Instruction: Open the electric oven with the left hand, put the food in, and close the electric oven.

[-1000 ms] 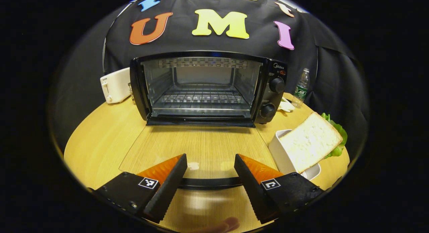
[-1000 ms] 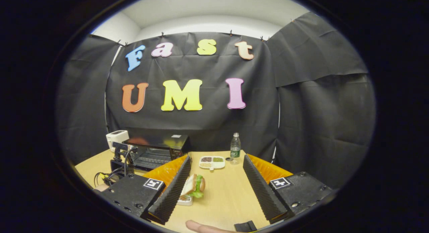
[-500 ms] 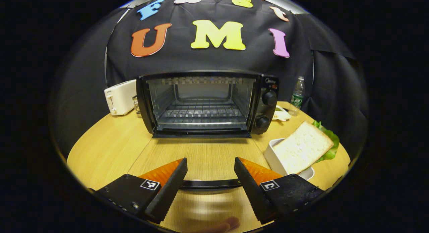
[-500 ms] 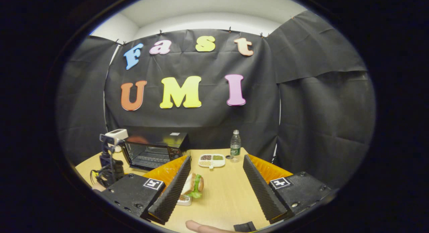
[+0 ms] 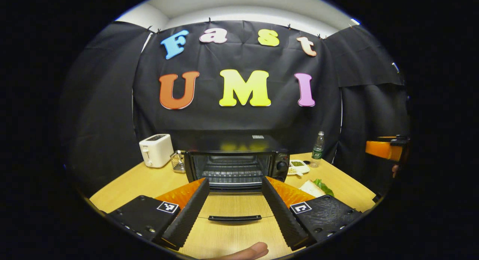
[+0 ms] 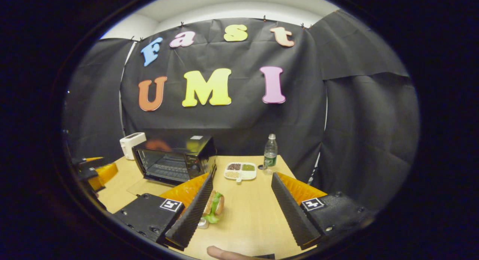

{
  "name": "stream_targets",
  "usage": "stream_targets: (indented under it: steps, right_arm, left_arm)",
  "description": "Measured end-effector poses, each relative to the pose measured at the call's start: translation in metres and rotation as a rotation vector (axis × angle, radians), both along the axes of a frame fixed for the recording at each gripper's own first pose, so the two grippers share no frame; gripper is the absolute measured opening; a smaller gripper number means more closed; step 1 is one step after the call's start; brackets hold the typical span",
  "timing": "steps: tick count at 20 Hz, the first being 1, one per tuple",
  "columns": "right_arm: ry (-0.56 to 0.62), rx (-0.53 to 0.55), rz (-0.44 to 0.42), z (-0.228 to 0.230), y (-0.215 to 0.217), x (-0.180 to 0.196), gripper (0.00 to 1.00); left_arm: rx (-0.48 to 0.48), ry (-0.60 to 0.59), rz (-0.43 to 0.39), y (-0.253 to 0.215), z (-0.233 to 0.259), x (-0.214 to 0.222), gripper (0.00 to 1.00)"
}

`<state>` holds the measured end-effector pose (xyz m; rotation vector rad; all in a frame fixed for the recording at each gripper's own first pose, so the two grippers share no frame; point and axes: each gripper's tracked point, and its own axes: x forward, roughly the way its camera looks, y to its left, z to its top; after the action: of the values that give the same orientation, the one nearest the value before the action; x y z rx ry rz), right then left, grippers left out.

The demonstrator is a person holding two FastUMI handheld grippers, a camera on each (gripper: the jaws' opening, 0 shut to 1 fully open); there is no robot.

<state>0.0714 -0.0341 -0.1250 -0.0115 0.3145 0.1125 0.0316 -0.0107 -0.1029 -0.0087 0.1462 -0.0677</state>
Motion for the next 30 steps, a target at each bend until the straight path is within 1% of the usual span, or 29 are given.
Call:
stream_targets:
  steps: [2, 5, 8, 9, 12, 13, 14, 15, 17, 18, 21, 22, 23, 24, 25, 26, 27, 28, 29, 30]
  right_arm:
    - [0.056, 0.021, 0.025, -0.014, -0.002, 0.014, 0.97]
    - [0.153, 0.037, 0.065, -0.041, -0.001, 0.034, 0.97]
    - [0.274, 0.063, 0.134, -0.07, 0.012, 0.05, 1.0]
    - [0.308, 0.078, 0.165, -0.079, 0.018, 0.053, 0.97]
    - [0.423, 0.117, 0.218, -0.108, 0.029, 0.067, 0.96]
    - [0.467, 0.14, 0.238, -0.118, 0.034, 0.07, 0.93]
    - [0.517, 0.177, 0.261, -0.124, 0.039, 0.067, 0.98]
    - [0.569, 0.225, 0.284, -0.131, 0.045, 0.067, 0.92]
    - [0.656, 0.325, 0.329, -0.14, 0.059, 0.069, 0.91]
    - [0.695, 0.364, 0.342, -0.144, 0.064, 0.07, 0.89]
    - [0.86, 0.45, 0.397, -0.156, 0.077, 0.059, 0.86]
    - [0.905, 0.476, 0.406, -0.158, 0.081, 0.059, 0.92]
    - [0.934, 0.484, 0.41, -0.161, 0.083, 0.061, 0.91]
    - [0.932, 0.481, 0.399, -0.164, 0.084, 0.068, 0.83]
    - [0.935, 0.469, 0.401, -0.167, 0.086, 0.071, 0.81]
    - [0.952, 0.462, 0.41, -0.169, 0.087, 0.072, 0.75]
    - [0.968, 0.465, 0.412, -0.17, 0.089, 0.071, 0.72]
    - [0.989, 0.476, 0.413, -0.171, 0.091, 0.072, 0.74]
    - [1.01, 0.485, 0.408, -0.174, 0.093, 0.071, 0.63]
    - [1.031, 0.499, 0.403, -0.176, 0.095, 0.07, 0.56]
  left_arm:
    - [0.011, -0.047, 0.013, 0.005, 0.017, -0.018, 0.92]
    - [0.018, -0.083, 0.021, 0.009, 0.03, -0.046, 0.92]
    - [0.03, -0.133, 0.065, 0.022, 0.038, -0.065, 0.93]
    - [0.033, -0.142, 0.079, 0.025, 0.04, -0.07, 0.93]
    - [0.041, -0.137, 0.093, 0.027, 0.038, -0.075, 0.93]
    - [0.042, -0.133, 0.097, 0.028, 0.037, -0.075, 0.93]
    - [0.045, -0.135, 0.095, 0.028, 0.037, -0.076, 0.93]
    - [0.047, -0.134, 0.092, 0.027, 0.037, -0.076, 0.93]
    - [0.053, -0.13, 0.09, 0.026, 0.036, -0.078, 0.93]
    - [0.058, -0.129, 0.094, 0.027, 0.035, -0.078, 0.93]
    - [0.059, -0.112, 0.096, 0.026, 0.031, -0.076, 0.93]
    - [0.055, -0.102, 0.094, 0.024, 0.03, -0.077, 0.93]
    - [0.054, -0.097, 0.092, 0.022, 0.028, -0.078, 0.93]
    - [0.057, -0.093, 0.09, 0.02, 0.029, -0.078, 0.93]
    - [0.064, -0.093, 0.088, 0.019, 0.028, -0.079, 0.93]
    - [0.071, -0.091, 0.088, 0.02, 0.028, -0.079, 0.93]
    - [0.077, -0.089, 0.089, 0.02, 0.027, -0.08, 0.93]
    - [0.08, -0.086, 0.088, 0.018, 0.027, -0.081, 0.93]
    - [0.08, -0.083, 0.089, 0.019, 0.025, -0.081, 0.93]
    - [0.079, -0.079, 0.094, 0.021, 0.025, -0.081, 0.93]
